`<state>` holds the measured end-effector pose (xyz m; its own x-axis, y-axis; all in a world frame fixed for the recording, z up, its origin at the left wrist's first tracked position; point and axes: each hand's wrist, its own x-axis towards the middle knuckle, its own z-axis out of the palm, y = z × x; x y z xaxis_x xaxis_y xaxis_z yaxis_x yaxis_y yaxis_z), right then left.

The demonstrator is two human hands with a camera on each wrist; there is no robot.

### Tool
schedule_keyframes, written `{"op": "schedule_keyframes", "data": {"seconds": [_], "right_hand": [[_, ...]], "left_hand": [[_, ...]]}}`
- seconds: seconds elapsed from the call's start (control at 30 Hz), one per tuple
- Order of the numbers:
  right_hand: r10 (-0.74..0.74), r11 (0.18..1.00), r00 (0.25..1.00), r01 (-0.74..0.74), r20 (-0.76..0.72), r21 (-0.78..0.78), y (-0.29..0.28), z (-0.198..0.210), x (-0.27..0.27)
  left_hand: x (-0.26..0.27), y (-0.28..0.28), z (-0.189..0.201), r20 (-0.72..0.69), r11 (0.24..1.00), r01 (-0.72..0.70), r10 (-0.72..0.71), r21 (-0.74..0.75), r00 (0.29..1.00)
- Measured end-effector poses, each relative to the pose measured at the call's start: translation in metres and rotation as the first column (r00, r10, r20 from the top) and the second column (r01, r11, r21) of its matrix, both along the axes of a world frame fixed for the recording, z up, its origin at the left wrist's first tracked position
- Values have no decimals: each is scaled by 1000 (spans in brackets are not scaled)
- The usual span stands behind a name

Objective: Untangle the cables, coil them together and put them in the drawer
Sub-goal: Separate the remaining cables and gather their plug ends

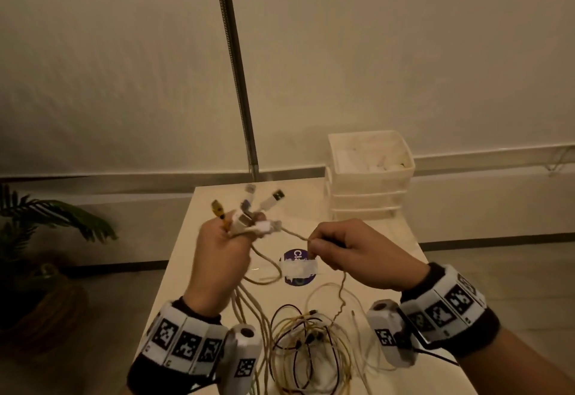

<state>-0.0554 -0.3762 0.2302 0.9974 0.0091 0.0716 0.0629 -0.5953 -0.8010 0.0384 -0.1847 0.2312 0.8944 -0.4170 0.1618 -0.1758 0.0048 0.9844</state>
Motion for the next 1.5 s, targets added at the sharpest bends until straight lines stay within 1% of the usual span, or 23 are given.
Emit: {"op": "schedule_keyframes", "data": {"seconds": [0.07,0.13,0.17,0.2,0.27,0.33,0.37,0.43,0.47,0.5,0.6,0.63,0.7,0.73,0.8,0.9,1.0,1.07,1.13,1.23,1.33,1.43,1.5], "right_hand": [[-21,999,999,23,-31,44,-9,-8,0],[-53,996,997,57,-60,67,-21,-20,-1],[-73,994,995,78,-70,70,-27,-24,-2],[-92,993,993,97,-77,72,-32,-28,-2],[-116,991,990,121,-83,59,-37,-33,0],[-140,990,987,141,-73,10,-37,-32,4],[-154,988,986,153,-66,-13,-36,-31,6],[-172,984,984,169,-54,-46,-34,-28,11],[-171,984,984,168,-50,-56,-32,-27,13],[-165,985,985,162,-45,-59,-31,-25,15],[-120,991,993,119,-14,-62,-24,-16,19],[-93,994,996,93,-6,-62,-21,-12,20],[-37,997,999,37,0,-63,-14,-3,23],[-14,998,1000,15,4,-68,-12,1,24],[18,998,999,-16,29,-65,-9,9,27],[20,1000,999,-19,48,-19,-9,16,28],[25,999,999,-26,32,31,-7,16,27],[8,996,999,-12,40,93,-7,13,28],[-11,994,998,3,67,110,-9,9,29],[-14,991,997,4,72,136,-14,4,31],[-13,990,998,3,66,144,-18,-4,31],[-21,989,997,9,80,146,-21,-11,29],[-34,988,997,22,76,155,-23,-15,30]], "left_hand": [[18,13,3,-65,983,-153,147,-100,987],[37,30,13,-152,921,-344,320,-182,935],[46,40,16,-174,882,-428,399,-197,901],[53,47,18,-171,856,-482,455,-188,874],[61,56,14,-88,852,-514,507,-99,857],[62,57,3,40,851,-524,524,14,851],[60,55,-1,95,854,-519,513,46,853],[53,49,-4,272,862,-486,437,145,857],[49,46,-3,368,862,-462,369,207,854],[45,41,-3,427,868,-429,299,250,854],[28,23,1,445,932,-198,45,304,894],[22,15,0,442,938,-101,-60,332,895],[11,-2,-5,409,919,83,-250,385,878],[8,-10,-9,400,906,124,-297,405,867],[6,-22,-15,387,902,123,-297,414,873],[8,-28,-17,412,935,41,-194,352,890],[13,-26,-6,424,965,-50,-65,256,903],[20,-22,1,441,965,-155,49,209,896],[29,-14,8,473,956,-239,133,172,871],[49,5,16,420,924,-371,303,88,855],[81,35,19,297,845,-535,514,-12,805],[89,56,25,233,798,-597,598,-84,767],[88,62,25,165,781,-612,624,-122,764]]}}
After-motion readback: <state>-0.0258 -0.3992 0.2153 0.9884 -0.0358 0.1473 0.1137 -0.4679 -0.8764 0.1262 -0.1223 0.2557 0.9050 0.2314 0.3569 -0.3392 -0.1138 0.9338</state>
